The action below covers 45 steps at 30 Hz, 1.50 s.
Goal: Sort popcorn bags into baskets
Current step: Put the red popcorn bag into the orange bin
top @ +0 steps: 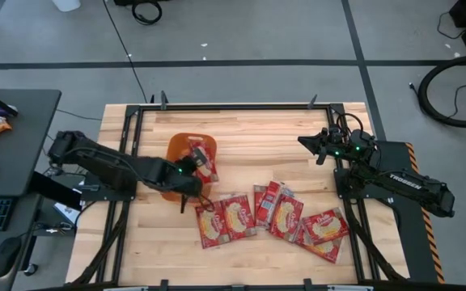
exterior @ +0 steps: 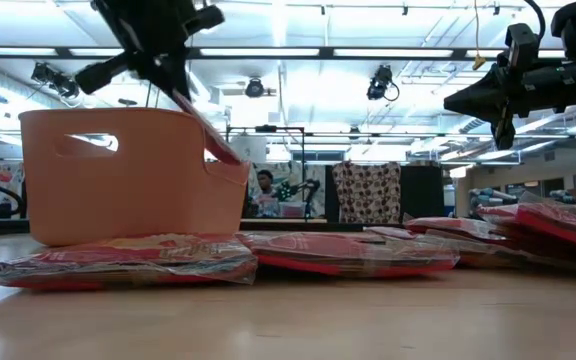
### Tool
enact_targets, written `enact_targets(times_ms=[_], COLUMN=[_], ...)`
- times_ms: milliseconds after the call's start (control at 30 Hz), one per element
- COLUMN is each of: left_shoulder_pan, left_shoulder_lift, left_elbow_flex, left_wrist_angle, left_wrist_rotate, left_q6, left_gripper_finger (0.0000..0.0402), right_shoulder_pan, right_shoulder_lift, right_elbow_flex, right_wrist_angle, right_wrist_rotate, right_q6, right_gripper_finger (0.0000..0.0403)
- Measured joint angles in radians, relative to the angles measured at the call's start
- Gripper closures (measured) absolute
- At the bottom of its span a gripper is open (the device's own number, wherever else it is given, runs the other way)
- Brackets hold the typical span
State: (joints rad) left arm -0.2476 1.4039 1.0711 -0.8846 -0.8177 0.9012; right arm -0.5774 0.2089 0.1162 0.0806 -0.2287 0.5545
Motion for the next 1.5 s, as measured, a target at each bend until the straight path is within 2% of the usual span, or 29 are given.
enact_targets(times_ms=[233, 400, 567, 900, 1500], left_shoulder_pan=[0.072, 0.088, 0.080, 0.051, 0.051], left_shoulder_lift=[-0.139, -0.174, -0.174, -0.173, -0.172], left_elbow_flex=[-0.082, -0.121, -0.175, -0.258, -0.261], left_wrist_angle=[0.035, 0.034, 0.060, 0.109, 0.102], left_wrist_rotate=[0.013, 0.132, 0.196, 0.192, 0.190], left_q6=[0.085, 0.173, 0.221, 0.292, 0.263], left_gripper_finger=[0.0401, 0.0401, 0.0401, 0.0386, 0.0379], right_shoulder_pan=[0.000, 0.000, 0.000, 0.000, 0.000], right_shoulder_lift=[0.000, 0.000, 0.000, 0.000, 0.000], right_elbow_flex=[0.000, 0.000, 0.000, 0.000, 0.000], right_wrist_angle=[0.000, -0.001, 0.000, 0.000, 0.000], right_wrist_rotate=[0.000, -0.001, -0.001, 0.000, 0.000], right_q6=[0.000, 0.000, 0.000, 0.000, 0.000], right_gripper_finger=[0.0363, 0.0363, 0.0363, 0.0363, 0.0363])
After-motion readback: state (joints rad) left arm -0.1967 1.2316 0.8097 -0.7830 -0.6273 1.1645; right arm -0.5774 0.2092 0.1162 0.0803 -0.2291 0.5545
